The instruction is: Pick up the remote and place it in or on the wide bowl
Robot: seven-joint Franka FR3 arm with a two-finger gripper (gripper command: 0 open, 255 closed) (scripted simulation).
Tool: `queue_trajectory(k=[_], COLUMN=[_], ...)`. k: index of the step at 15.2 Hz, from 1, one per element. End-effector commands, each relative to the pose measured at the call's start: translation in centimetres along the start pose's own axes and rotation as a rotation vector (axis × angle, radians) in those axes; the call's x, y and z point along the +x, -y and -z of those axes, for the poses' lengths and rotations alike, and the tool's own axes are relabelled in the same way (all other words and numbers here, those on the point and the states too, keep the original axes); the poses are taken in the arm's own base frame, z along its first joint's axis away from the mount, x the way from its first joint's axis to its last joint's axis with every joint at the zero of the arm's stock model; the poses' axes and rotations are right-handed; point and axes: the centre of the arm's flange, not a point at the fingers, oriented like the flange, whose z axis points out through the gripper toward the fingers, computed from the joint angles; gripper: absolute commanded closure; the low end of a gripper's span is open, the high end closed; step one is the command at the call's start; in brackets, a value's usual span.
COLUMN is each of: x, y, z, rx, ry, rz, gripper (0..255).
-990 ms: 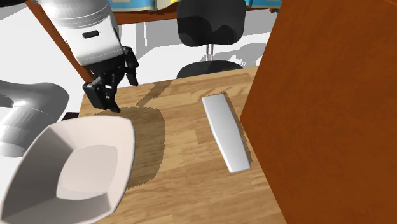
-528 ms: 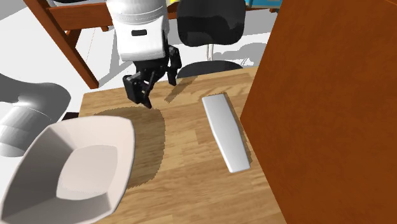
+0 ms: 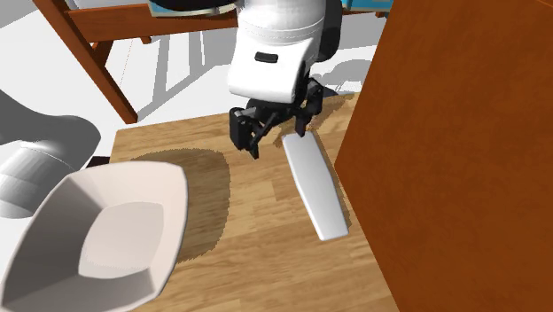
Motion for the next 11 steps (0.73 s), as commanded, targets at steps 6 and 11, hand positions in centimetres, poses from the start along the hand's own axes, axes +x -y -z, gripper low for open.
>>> queue_trajectory(k=[6, 11], x=[7.7, 7.7], y=[2.7, 2.7], z=[0.3, -2.3], rx=[0.001, 0.001], ry=[-0.001, -0.001], rz=[-0.322, -0.322], gripper=[0, 0])
